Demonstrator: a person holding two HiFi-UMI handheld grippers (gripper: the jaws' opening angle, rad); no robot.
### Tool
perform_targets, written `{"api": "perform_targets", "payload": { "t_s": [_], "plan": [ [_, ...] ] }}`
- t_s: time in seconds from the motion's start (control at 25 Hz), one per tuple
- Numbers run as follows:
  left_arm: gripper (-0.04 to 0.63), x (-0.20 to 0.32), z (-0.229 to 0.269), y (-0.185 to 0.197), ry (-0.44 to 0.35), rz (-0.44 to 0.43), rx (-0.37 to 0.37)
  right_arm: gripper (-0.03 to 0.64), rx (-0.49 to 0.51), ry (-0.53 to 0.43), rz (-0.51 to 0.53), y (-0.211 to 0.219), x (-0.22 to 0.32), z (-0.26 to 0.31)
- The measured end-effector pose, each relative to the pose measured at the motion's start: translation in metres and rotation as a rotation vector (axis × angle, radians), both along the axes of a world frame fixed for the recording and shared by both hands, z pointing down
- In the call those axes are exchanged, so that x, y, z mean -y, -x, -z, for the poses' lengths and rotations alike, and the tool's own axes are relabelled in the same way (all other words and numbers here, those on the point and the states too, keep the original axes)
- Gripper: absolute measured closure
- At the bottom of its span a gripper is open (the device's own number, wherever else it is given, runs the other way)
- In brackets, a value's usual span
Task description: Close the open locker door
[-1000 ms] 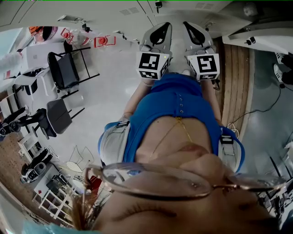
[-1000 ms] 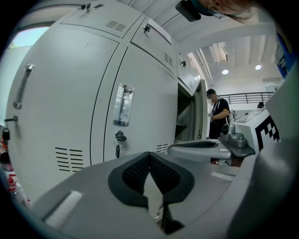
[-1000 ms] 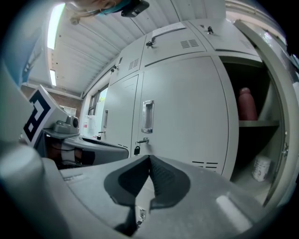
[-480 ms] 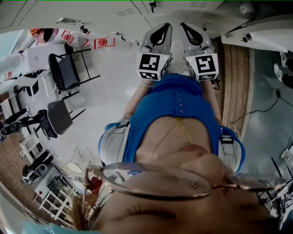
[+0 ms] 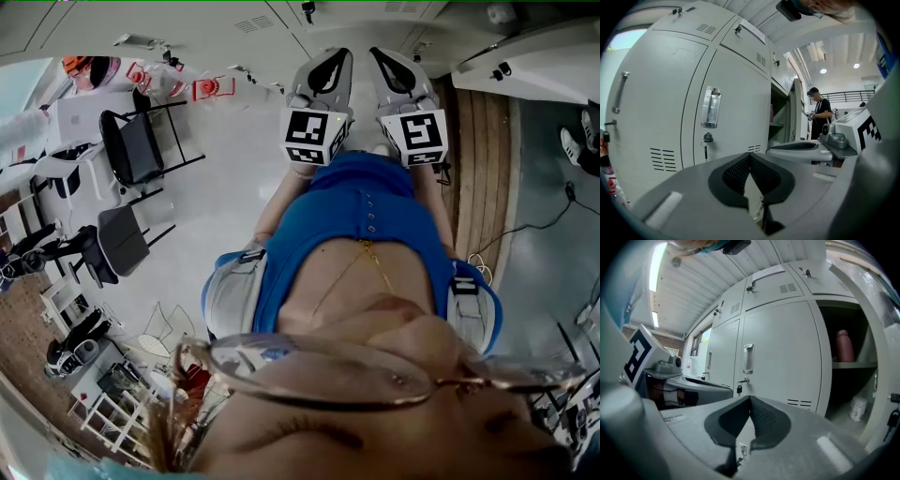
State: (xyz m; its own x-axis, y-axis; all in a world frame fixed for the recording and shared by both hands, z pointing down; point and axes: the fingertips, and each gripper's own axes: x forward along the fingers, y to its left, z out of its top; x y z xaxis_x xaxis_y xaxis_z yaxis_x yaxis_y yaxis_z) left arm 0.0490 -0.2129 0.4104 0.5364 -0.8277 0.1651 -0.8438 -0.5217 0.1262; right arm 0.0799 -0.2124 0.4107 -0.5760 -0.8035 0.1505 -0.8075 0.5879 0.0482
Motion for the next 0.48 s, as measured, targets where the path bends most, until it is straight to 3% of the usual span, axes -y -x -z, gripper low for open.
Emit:
{"api": "perform_targets", "payload": {
  "t_s": [0.48],
  "plan": [
    [0.597, -0.014, 0.004, -0.009, -0.006, 0.002, 0.001, 0.615, -0.018, 0.0, 0.014, -0.008, -0.014, 0.002]
  ]
}}
